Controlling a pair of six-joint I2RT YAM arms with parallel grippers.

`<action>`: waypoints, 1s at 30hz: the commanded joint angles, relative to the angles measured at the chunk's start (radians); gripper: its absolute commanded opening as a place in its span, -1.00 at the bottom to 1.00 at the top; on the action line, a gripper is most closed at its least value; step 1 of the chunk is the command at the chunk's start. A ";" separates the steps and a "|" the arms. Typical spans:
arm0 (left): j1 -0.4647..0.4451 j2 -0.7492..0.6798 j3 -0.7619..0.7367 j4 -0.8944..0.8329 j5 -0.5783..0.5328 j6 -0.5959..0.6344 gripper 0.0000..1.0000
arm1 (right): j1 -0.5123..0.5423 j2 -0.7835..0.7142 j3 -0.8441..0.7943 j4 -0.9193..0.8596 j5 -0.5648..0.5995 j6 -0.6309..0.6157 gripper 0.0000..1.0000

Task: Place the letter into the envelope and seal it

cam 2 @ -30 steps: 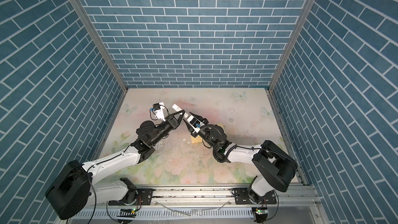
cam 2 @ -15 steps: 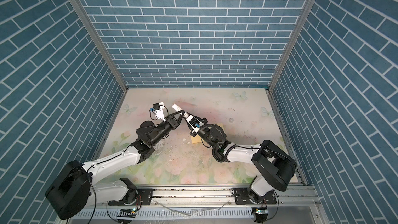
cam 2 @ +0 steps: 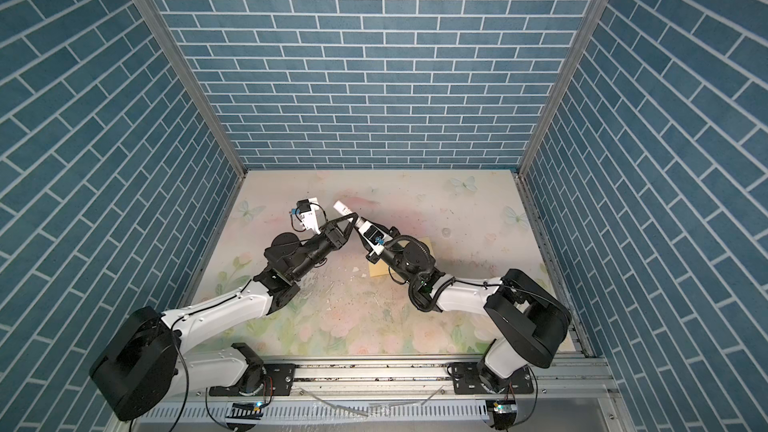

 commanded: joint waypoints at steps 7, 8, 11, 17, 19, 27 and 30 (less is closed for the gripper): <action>-0.001 0.011 0.012 0.058 0.040 0.005 -1.00 | 0.004 0.001 0.054 -0.033 -0.025 0.027 -0.84; -0.002 0.013 0.011 0.065 0.046 0.006 -1.00 | -0.001 -0.004 0.055 -0.039 -0.034 0.041 -0.89; -0.002 0.027 0.014 0.089 0.071 0.018 -1.00 | -0.027 -0.031 0.059 -0.080 -0.089 0.129 -1.00; -0.002 0.040 0.022 0.112 0.126 0.077 -1.00 | -0.154 -0.095 0.088 -0.173 -0.376 0.422 -1.00; -0.001 0.041 0.023 0.116 0.138 0.094 -1.00 | -0.189 -0.100 0.107 -0.190 -0.465 0.508 -1.00; -0.003 0.042 0.021 0.145 0.156 0.108 -1.00 | -0.265 -0.065 0.158 -0.152 -0.693 0.757 -1.00; -0.002 0.043 0.020 0.144 0.150 0.103 -1.00 | -0.267 -0.057 0.169 -0.168 -0.710 0.765 -1.00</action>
